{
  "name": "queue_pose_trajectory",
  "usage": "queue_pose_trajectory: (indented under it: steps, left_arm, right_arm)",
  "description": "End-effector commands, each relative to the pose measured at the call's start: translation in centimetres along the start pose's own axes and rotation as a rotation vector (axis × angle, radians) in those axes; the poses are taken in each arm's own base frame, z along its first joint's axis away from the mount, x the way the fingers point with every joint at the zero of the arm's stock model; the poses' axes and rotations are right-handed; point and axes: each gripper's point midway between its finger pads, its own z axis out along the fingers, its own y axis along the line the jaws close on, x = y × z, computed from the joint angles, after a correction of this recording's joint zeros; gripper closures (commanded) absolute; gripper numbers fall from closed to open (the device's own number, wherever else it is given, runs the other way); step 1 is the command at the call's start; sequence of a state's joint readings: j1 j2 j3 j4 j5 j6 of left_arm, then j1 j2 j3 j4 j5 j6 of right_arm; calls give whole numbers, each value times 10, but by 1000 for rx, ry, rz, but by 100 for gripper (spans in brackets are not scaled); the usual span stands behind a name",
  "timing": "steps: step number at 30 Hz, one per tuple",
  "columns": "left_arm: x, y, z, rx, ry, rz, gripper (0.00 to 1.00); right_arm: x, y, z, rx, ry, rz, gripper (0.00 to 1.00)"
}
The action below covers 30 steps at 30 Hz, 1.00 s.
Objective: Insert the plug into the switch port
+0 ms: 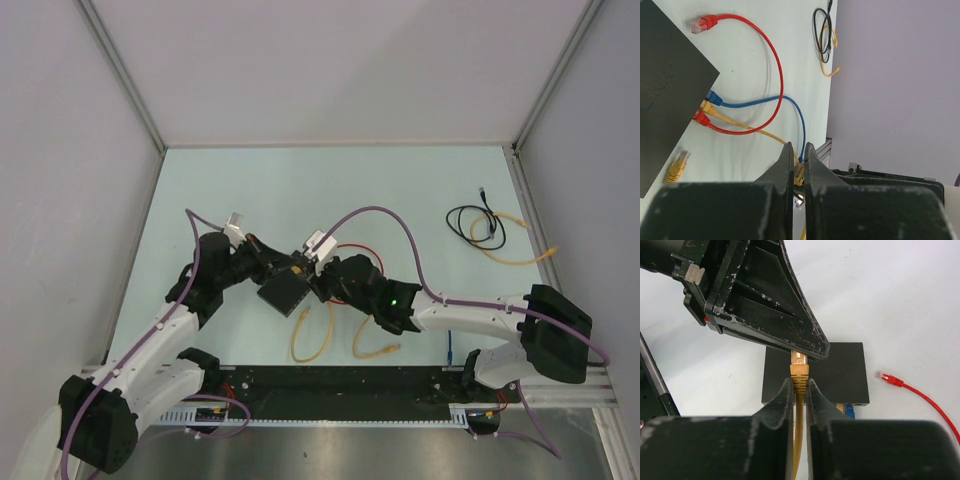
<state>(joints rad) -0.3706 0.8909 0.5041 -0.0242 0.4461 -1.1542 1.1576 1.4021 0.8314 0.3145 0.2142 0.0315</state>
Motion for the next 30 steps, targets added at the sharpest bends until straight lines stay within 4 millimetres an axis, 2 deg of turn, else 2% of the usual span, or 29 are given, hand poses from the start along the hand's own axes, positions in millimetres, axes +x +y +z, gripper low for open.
queue_pose_trajectory:
  steps: [1, 10, 11, 12, 14, 19, 22, 26, 29, 30]
  left_arm:
    - [1, -22, -3, 56, 27, -16, 100]
    - [-1, -19, 1, 41, 49, 20, 95]
    - [-2, -20, 2, 41, 50, 29, 92]
    - [-1, -18, 3, 38, 55, 30, 92]
    - [0, -20, 3, 43, 66, 30, 100]
    - [0, -22, 1, 41, 59, 17, 100]
    - [-2, -22, 0, 42, 50, 4, 100]
    - [-1, -20, 0, 37, 49, -9, 100]
    - [-1, -19, 0, 35, 49, -9, 100]
    - [-1, -20, 0, 36, 47, -8, 100]
  right_arm:
    - [-20, -10, -4, 11, -55, 6, 98]
    - [4, -5, -8, -40, 31, 4, 100]
    - [5, -5, -9, -39, 29, 6, 100]
    - [6, -5, -9, -39, 34, 6, 100]
    - [9, -5, -8, -40, 40, 4, 100]
    - [16, -6, -6, -32, 57, 1, 76]
    - [17, -7, -5, -26, 58, -2, 73]
    - [16, -9, -4, -20, 57, -4, 74]
    - [14, -9, -6, -19, 50, -5, 85]
    - [12, -10, -7, -18, 44, -7, 92]
